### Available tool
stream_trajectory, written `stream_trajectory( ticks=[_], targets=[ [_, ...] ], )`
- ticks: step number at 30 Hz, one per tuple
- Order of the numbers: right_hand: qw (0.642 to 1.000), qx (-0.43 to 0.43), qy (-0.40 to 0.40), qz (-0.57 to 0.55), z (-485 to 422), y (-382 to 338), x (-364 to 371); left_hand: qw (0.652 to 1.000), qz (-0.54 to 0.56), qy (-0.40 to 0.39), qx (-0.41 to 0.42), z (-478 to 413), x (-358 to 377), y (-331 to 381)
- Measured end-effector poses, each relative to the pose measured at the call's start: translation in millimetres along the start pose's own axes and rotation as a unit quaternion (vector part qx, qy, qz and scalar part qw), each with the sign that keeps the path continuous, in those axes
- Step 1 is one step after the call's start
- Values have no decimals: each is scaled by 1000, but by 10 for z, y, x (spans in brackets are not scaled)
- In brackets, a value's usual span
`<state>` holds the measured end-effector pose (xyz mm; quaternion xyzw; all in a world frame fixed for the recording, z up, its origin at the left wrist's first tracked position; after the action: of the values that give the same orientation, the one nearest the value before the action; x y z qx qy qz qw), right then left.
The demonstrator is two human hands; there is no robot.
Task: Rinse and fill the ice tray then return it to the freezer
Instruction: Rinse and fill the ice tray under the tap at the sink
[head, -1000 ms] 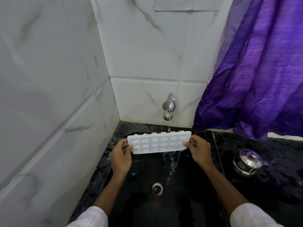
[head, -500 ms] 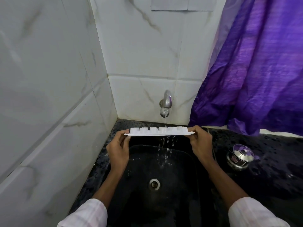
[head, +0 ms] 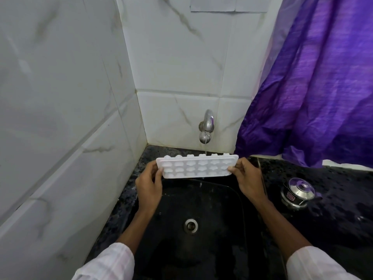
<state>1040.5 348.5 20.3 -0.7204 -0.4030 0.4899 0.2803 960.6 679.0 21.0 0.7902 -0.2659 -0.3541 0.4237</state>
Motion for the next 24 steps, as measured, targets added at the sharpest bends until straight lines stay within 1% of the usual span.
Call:
stream_trajectory(
  ticks=[2, 5, 8, 10, 13, 16, 17, 19, 21, 24],
  targets=[
    [1000, 27, 7, -7, 19, 82, 25, 999, -2, -30, -21, 6, 70, -52],
    [996, 82, 15, -29, 60, 215, 71, 993, 9, -91, -77, 19, 206, -132],
    [991, 129, 13, -31, 84, 341, 123, 979, 62, -134, -143, 53, 322, -202],
    [989, 143, 9, -19, 90, 388, 137, 964, 109, -147, -191, 76, 391, -257],
    [988, 152, 3, -1, 92, 395, 146, 950, 125, -129, -257, 86, 432, -347],
    [991, 122, 14, 53, 28, 320, 151, 945, 115, -102, -287, 81, 478, -384],
    [992, 100, 21, 72, 0, 254, 150, 944, 113, -93, -295, 73, 494, -383],
    [995, 49, 31, 77, -72, 91, 163, 941, 108, -82, -310, 55, 525, -391],
    [998, 3, 17, 65, -146, -56, 228, 940, 100, -81, -316, 25, 557, -387],
    [996, -56, -35, 61, -240, -223, 410, 942, 86, -85, -312, -39, 603, -367]
  ],
)
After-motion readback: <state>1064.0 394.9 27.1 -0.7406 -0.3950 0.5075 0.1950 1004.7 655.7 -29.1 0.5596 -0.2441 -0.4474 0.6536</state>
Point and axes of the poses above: each hand's wrist, its own z-axis away from the middle knuckle, its own x-axis out of the palm, y = z × x, the point moved 9 cm from there along -z, towards the middle knuckle, and after that the axes turned 6 degrees about -x, right-handed, at the moved point
